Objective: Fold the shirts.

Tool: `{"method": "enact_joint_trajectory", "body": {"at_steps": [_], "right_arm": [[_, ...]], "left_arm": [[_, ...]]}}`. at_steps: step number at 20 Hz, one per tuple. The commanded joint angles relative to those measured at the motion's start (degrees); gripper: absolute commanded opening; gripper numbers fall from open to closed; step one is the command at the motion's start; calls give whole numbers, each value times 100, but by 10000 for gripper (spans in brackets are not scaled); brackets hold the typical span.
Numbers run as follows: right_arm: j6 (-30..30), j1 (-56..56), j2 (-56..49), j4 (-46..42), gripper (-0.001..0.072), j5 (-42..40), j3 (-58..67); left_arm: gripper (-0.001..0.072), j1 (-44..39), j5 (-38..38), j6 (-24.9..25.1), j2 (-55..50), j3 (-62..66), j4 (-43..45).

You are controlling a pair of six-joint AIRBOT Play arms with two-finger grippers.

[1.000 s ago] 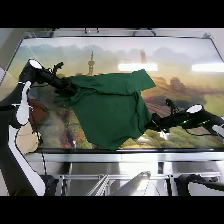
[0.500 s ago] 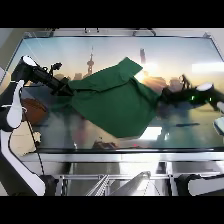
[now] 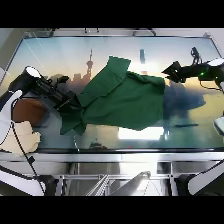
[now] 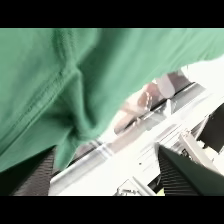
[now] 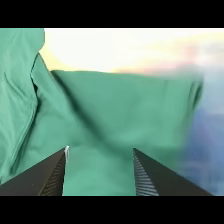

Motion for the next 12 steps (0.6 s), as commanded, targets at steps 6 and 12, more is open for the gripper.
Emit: {"method": "enact_joint_trajectory", "body": {"at_steps": [6, 12], "right_arm": [[-496, -997, 789, -2, 370, 1720, -1547], [-1130, -1003, 2337, 15, 400, 654, -4527]], "left_arm": [[720, 905, -59, 50, 850, -470, 796], [706, 1497, 634, 581, 1320, -1731, 1331]]}}
